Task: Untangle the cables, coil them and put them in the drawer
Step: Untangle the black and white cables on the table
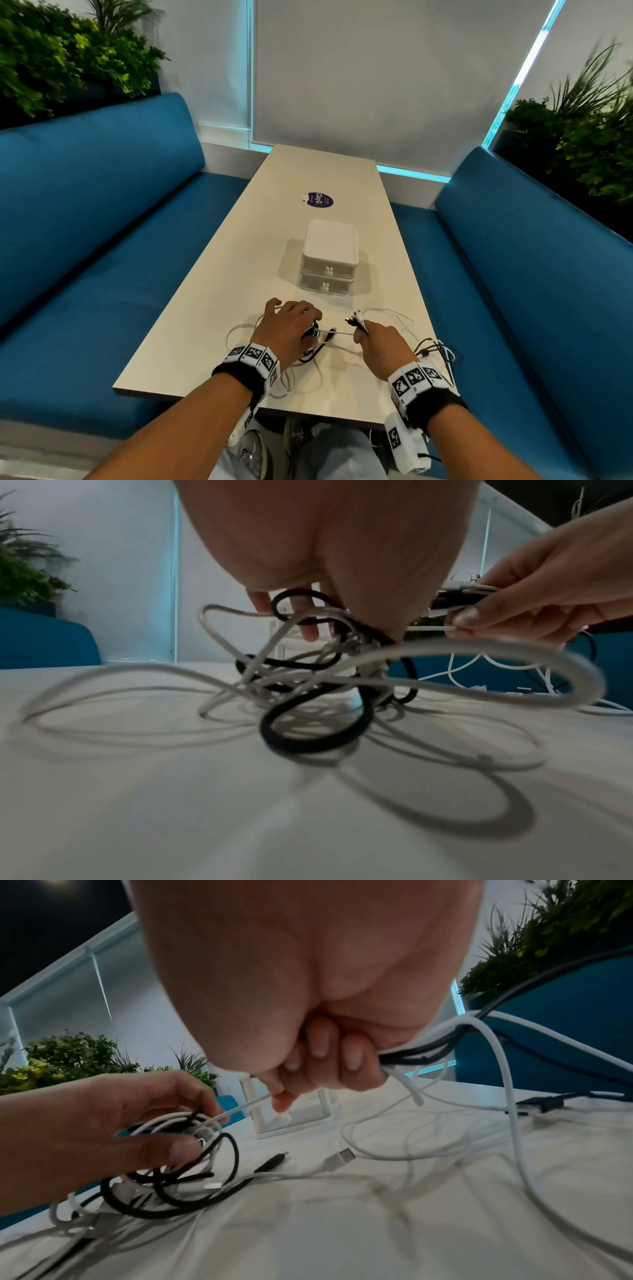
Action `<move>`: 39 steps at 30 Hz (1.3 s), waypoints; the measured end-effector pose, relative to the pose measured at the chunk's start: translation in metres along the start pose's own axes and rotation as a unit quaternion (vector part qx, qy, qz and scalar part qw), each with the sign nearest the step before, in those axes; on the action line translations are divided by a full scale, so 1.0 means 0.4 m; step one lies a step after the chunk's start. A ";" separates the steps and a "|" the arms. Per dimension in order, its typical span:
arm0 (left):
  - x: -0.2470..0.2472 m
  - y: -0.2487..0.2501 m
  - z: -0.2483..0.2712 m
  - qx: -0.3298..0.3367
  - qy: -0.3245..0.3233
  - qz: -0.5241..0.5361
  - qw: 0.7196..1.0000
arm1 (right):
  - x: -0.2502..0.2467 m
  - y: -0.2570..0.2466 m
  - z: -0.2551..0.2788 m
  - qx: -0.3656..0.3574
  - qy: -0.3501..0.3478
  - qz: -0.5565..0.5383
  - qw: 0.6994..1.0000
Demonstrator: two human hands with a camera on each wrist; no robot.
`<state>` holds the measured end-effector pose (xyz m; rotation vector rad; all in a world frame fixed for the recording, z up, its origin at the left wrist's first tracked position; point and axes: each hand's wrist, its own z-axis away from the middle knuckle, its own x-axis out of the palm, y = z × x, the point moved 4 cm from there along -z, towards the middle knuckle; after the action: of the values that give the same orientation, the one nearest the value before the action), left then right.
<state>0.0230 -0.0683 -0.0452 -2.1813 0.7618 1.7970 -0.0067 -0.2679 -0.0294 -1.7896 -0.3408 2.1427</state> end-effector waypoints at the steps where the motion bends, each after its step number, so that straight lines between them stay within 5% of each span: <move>1: -0.004 0.002 -0.001 -0.003 0.012 0.022 1.000 | -0.003 -0.005 0.000 -0.005 0.007 -0.007 1.000; 9: -0.033 -0.017 0.007 0.027 0.069 -0.012 0.997 | -0.014 -0.035 -0.021 -0.017 0.039 -0.028 0.999; 15: -0.060 -0.035 -0.007 -0.028 0.063 -0.063 0.996 | -0.022 -0.031 -0.023 -0.010 0.055 -0.046 0.997; 20: -0.046 0.056 -0.043 0.075 0.044 -0.041 0.995 | -0.042 -0.070 -0.021 -0.047 0.081 -0.074 0.993; 31: -0.028 -0.035 -0.044 -0.047 0.032 -0.088 0.994 | -0.044 -0.001 -0.013 -0.031 0.050 -0.042 0.997; 39: -0.067 -0.083 -0.046 -0.075 0.028 -0.072 0.994 | -0.053 -0.005 -0.024 -0.031 0.052 -0.051 0.997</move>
<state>0.0524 -0.0421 -0.0206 -2.3234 0.4805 1.7815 0.0061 -0.2750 -0.0111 -1.8666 -0.4665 1.9821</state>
